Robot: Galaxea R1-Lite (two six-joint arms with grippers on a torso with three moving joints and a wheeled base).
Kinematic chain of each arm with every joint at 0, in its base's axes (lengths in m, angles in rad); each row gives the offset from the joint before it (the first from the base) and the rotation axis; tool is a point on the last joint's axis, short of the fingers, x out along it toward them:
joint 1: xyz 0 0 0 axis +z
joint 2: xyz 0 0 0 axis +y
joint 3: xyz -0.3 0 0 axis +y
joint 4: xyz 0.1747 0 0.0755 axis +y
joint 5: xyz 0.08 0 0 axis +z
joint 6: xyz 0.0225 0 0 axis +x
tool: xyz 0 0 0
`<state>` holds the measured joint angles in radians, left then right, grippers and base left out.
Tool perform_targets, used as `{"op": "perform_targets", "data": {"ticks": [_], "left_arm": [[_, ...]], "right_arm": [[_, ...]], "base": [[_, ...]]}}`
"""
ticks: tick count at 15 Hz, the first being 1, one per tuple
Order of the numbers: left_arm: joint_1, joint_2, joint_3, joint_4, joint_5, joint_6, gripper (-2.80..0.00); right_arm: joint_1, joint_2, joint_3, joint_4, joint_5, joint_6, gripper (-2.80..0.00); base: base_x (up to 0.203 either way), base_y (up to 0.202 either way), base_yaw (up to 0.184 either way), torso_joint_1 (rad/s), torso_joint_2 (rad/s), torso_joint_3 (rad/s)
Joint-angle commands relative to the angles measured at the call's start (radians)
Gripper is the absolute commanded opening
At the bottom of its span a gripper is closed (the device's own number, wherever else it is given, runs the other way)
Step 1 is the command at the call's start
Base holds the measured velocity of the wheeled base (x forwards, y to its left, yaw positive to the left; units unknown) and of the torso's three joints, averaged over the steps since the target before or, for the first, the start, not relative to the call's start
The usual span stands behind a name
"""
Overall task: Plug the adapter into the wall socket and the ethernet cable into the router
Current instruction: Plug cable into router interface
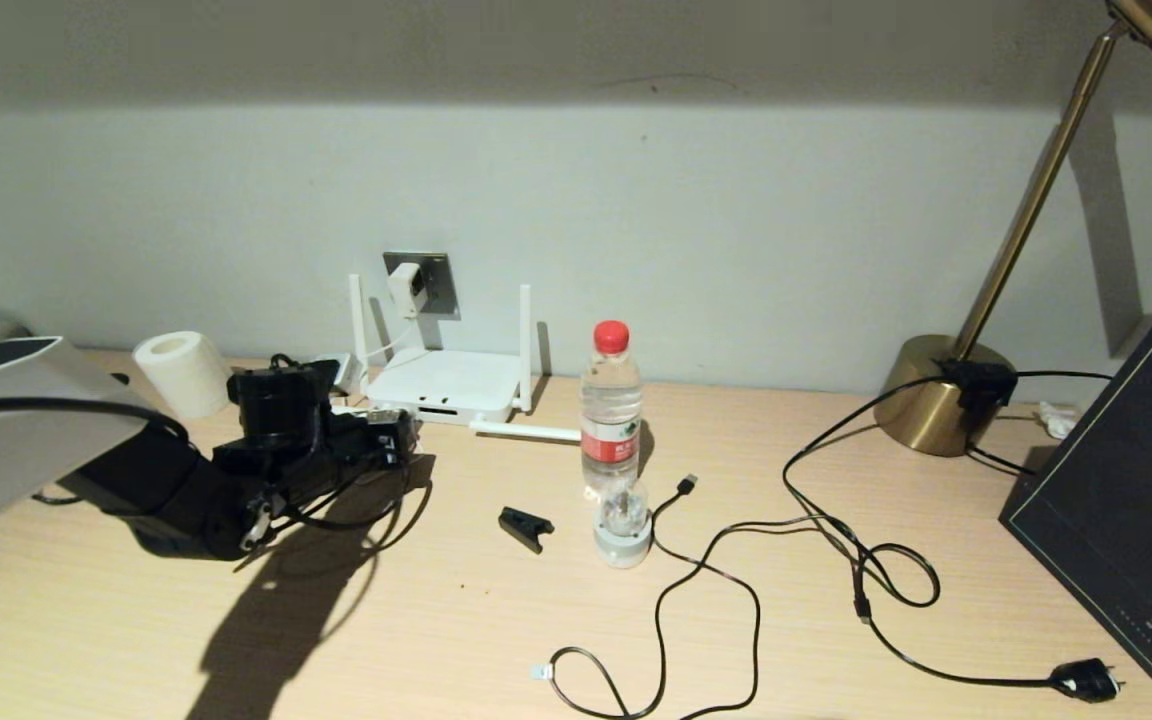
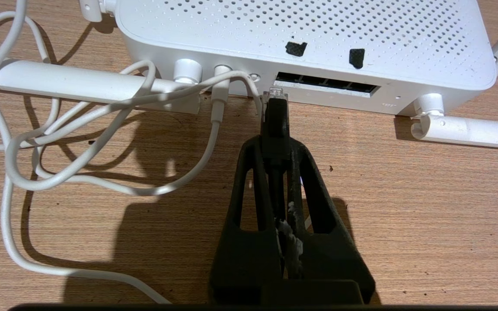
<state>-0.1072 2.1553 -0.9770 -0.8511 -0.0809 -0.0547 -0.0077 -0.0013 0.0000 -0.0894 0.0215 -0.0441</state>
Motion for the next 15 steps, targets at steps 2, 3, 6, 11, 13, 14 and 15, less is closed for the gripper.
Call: {"op": "perform_targets", "data": {"ticks": [2, 3, 6, 11, 13, 14, 15], "left_arm": [[-0.002, 0.001, 0.0, -0.006, 0.0, 0.007, -2.8], [-0.002, 0.0, 0.0, -0.006, 0.0, 0.007, -2.8], [-0.002, 0.003, 0.0, -0.008, -0.002, 0.007, -2.8], [-0.009, 0.015, -0.011, -0.008, -0.004, 0.007, -2.8], [-0.009, 0.019, -0.016, -0.008, -0.004, 0.007, -2.8], [-0.009, 0.021, -0.022, -0.008, -0.004, 0.007, -2.8], [-0.009, 0.021, -0.025, -0.007, -0.003, 0.007, -2.8]], "right_arm": [[0.0, 0.001, 0.034, -0.001, 0.002, 0.0, -2.8], [0.0, 0.001, 0.034, -0.001, 0.002, 0.0, -2.8], [0.0, 0.001, 0.034, -0.001, 0.001, 0.0, -2.8], [0.0, 0.001, 0.034, -0.001, 0.0, 0.0, -2.8], [0.0, 0.001, 0.034, -0.001, 0.0, 0.0, -2.8], [0.0, 0.001, 0.034, -0.001, 0.001, 0.0, -2.8], [0.0, 0.001, 0.034, -0.001, 0.001, 0.0, -2.8]], "base": [[0.0, 0.0, 0.0, 0.0, 0.0, 0.0], [0.0, 0.0, 0.0, 0.0, 0.0, 0.0], [0.0, 0.0, 0.0, 0.0, 0.0, 0.0], [0.0, 0.0, 0.0, 0.0, 0.0, 0.0], [0.0, 0.0, 0.0, 0.0, 0.0, 0.0], [0.0, 0.0, 0.0, 0.0, 0.0, 0.0], [0.0, 0.0, 0.0, 0.0, 0.0, 0.0]]}}
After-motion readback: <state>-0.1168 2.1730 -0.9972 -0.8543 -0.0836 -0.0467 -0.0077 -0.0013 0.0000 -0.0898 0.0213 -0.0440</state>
